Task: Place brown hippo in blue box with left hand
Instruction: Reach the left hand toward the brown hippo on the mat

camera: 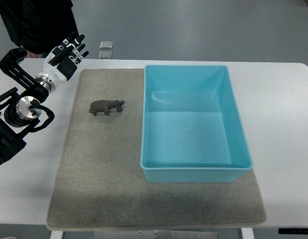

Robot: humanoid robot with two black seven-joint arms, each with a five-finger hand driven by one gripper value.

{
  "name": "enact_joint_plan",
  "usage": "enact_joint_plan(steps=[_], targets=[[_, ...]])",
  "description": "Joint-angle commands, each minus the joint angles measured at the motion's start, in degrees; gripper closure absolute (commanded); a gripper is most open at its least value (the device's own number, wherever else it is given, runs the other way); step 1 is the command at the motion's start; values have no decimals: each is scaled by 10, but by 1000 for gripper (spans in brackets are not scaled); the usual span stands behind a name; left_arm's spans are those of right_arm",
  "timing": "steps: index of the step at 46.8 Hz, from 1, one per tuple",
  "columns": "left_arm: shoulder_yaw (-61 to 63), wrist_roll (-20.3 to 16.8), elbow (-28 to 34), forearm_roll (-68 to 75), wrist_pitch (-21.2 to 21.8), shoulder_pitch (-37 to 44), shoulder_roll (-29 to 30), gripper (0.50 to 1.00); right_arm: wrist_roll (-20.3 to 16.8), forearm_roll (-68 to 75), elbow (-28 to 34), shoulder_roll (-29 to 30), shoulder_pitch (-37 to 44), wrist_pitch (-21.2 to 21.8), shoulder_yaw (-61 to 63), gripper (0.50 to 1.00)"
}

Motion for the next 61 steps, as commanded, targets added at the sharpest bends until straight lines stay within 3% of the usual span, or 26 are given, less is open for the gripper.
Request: enact_joint_plan(steps=[1, 19, 30, 46, 61], targets=[[1, 0, -1, 0, 0, 2, 1, 501, 0, 0, 0, 0, 0, 1, 0, 564], [1, -3, -5, 1, -7, 6, 1, 504, 0, 1, 0, 0, 0, 1, 0, 564], [1, -3, -6, 2, -76, 4, 11, 501, 0, 0, 0, 0, 0, 0, 0, 564], [17, -2, -47, 2, -92, 2, 40, 506, 0, 1, 0, 0, 0, 1, 0, 564], [71, -3, -47, 29, -93, -20, 55, 519, 0, 0, 0, 0, 0, 1, 0, 564]])
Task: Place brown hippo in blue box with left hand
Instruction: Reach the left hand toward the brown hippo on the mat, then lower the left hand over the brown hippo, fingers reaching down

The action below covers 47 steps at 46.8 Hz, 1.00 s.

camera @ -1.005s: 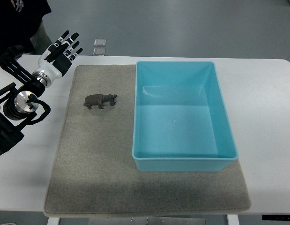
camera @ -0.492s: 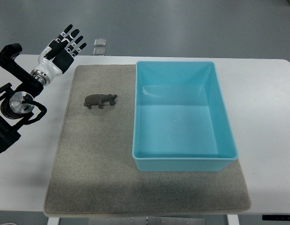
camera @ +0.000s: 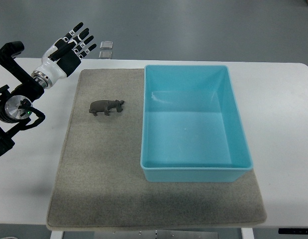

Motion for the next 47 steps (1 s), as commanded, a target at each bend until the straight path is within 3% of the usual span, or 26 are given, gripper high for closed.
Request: enact_joint_plan(steps=[1, 14, 23, 38, 47], targets=[[13, -1, 0, 33, -1, -8, 2, 521, 0, 0, 0, 0, 0, 1, 0, 564], [10, -2, -11, 322, -18, -20, 17, 516, 0, 0, 0, 0, 0, 0, -1, 564], [13, 11, -21, 330, -85, -20, 21, 525, 0, 1, 0, 0, 0, 1, 0, 564], [-11, 38, -23, 329, -69, -21, 49, 506, 0, 0, 0, 0, 0, 1, -1, 564], [-10, 40, -68, 384, -65, -22, 73, 508, 0, 0, 0, 0, 0, 0, 0, 564]])
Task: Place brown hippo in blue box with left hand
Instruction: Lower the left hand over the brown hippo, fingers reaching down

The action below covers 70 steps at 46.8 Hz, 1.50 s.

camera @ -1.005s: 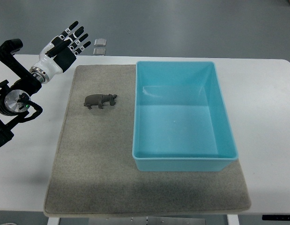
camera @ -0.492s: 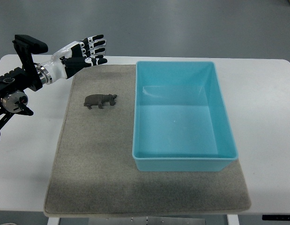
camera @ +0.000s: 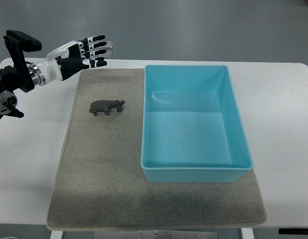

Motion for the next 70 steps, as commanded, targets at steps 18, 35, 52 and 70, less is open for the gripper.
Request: enact_joint_plan(steps=[18, 35, 52, 70], targets=[[1, -2, -71, 297, -3, -10, 33, 525, 0, -1, 0, 0, 0, 0, 0, 564], [1, -3, -86, 450, -2, -10, 41, 609, 0, 0, 0, 0, 0, 0, 0, 564], [6, -4, -88, 504, 1, -9, 39, 643, 0, -1, 0, 0, 0, 0, 0, 564], [7, -23, -109, 533, -7, -8, 58, 607, 0, -1, 0, 0, 0, 0, 0, 564]])
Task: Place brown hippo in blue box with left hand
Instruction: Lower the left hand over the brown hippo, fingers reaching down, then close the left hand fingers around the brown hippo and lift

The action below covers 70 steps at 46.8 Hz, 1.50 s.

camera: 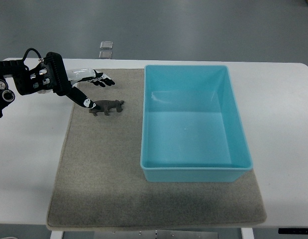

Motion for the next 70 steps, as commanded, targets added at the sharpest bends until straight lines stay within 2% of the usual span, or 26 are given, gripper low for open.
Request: enact_joint_plan(steps=[1, 13, 20, 37, 41, 47, 53, 61, 70], targets=[[0, -5, -5, 0, -2, 0, 10, 598, 0, 1, 0, 0, 0, -1, 0, 564], [1, -11, 1, 1, -3, 5, 25, 544, 0, 0, 0, 0, 0, -1, 0, 564], [9, -11, 5, 3, -4, 7, 29, 542, 0, 1, 0, 0, 0, 0, 0, 564], [18, -7, 7, 4, 5, 6, 20, 561, 0, 1, 0, 0, 0, -1, 0, 564], [18, -4, 7, 4, 6, 6, 17, 593, 0, 1, 0, 0, 0, 0, 0, 564], [19, -3, 7, 5, 8, 6, 11, 609, 0, 0, 0, 0, 0, 0, -1, 564], [27, -1, 9, 6, 25, 5, 10, 609, 0, 0, 0, 0, 0, -1, 0, 564], [64, -1, 9, 11, 69, 2, 8, 609, 0, 1, 0, 0, 0, 0, 0, 564], [67, -1, 7, 11, 73, 2, 0, 611, 0, 1, 0, 0, 0, -1, 0, 564]])
